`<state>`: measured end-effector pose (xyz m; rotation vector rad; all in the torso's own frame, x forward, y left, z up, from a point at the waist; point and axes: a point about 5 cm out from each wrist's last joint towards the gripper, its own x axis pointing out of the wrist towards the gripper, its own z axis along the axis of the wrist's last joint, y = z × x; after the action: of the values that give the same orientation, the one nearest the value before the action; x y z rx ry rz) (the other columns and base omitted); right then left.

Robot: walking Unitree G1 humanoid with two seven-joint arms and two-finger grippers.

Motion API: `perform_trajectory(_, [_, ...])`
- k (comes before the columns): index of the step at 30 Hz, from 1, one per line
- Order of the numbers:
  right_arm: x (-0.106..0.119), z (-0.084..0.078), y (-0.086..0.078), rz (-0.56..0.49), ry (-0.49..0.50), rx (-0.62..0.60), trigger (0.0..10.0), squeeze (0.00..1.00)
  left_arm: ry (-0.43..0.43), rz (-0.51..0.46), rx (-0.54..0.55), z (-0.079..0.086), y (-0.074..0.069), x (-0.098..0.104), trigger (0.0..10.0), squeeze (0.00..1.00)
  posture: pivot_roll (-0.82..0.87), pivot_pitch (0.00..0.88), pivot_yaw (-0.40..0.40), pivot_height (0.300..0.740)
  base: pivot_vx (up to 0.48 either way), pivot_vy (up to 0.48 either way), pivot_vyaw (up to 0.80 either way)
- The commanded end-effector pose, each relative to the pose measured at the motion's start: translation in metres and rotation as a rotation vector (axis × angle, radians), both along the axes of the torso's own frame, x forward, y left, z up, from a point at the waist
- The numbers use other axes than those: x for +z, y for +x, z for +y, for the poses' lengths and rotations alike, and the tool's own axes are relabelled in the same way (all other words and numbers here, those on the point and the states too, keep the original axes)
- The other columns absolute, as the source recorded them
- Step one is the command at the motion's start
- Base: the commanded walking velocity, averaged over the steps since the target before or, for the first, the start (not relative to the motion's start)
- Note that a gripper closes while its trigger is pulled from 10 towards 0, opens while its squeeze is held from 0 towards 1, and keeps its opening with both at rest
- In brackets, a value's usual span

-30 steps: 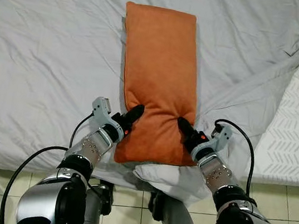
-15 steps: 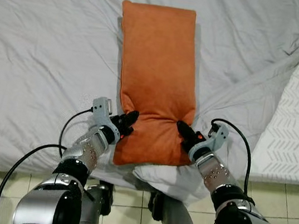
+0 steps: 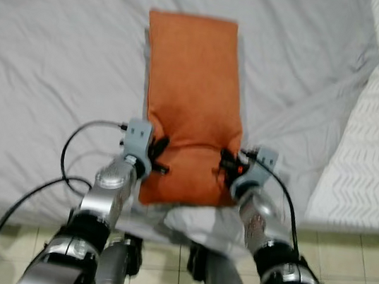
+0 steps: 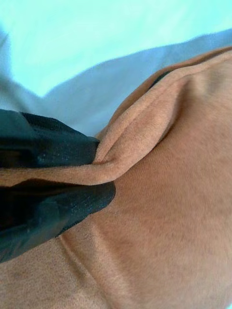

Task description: Clean up the room

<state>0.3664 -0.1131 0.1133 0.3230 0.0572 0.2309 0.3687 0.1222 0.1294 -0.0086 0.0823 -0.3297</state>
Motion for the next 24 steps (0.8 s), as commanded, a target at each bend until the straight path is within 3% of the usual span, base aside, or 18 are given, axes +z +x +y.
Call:
perform_trajectory(1, [0.021,-0.009,0.001,-0.135,-0.042,-0.071,0.0,0.0,0.066,-0.074,0.061,0.024,0.0,0.011,0.0,0.0,0.03,0.169,0.027,0.74,0.0,0.0,0.0])
perform_trajectory(4, [0.038,-0.014,-0.004,-0.239,-0.057,-0.134,0.0,0.0,0.08,-0.156,0.039,0.022,0.004,0.031,0.0,0.0,0.02,0.01,0.038,0.74,0.0,0.0,0.0])
perform_trajectory(7, [0.043,-0.025,-0.012,-0.304,-0.1,-0.196,0.0,0.0,0.145,-0.255,0.002,0.018,0.0,0.045,0.0,0.0,0.02,0.0,0.043,0.74,0.0,0.0,0.0])
perform_trajectory(9, [0.043,-0.035,-0.017,-0.331,-0.141,-0.227,0.0,0.0,0.143,-0.293,-0.003,0.016,-0.002,0.051,0.0,0.0,0.02,0.0,0.039,0.74,0.0,0.0,0.0])
perform_trajectory(14, [0.043,-0.064,-0.033,-0.382,-0.28,-0.33,0.0,0.0,0.114,-0.332,0.006,0.012,-0.01,0.054,0.0,0.0,0.03,0.0,0.026,0.74,0.0,0.0,0.0])
perform_trajectory(15, [0.043,-0.064,-0.033,-0.382,-0.28,-0.33,0.0,0.0,0.114,-0.332,0.006,0.012,-0.01,0.054,0.0,0.0,0.03,0.0,0.026,0.74,0.0,0.0,0.0])
perform_trajectory(17, [0.039,-0.075,-0.043,-0.376,-0.359,-0.376,0.0,0.0,0.108,-0.314,0.019,0.011,-0.014,0.046,0.0,0.0,0.03,0.0,0.018,0.74,0.0,0.0,0.0])
perform_trajectory(18, [0.035,-0.078,-0.047,-0.361,-0.385,-0.384,0.2,0.0,0.113,-0.293,0.033,0.01,-0.016,0.041,7.3,0.0,0.03,0.0,0.017,0.74,0.0,0.0,0.0])
perform_trajectory(19, [0.031,-0.08,-0.05,-0.345,-0.407,-0.388,10.0,0.0,0.11,-0.28,0.048,0.009,-0.017,0.036,10.0,0.0,0.02,0.0,0.016,0.74,0.0,0.0,0.0])
perform_trajectory(24, [0.022,-0.085,-0.051,-0.311,-0.45,-0.388,10.0,0.0,0.108,-0.264,0.062,0.002,-0.026,0.024,10.0,0.0,0.0,0.0,0.027,0.74,0.0,-0.085,0.0])
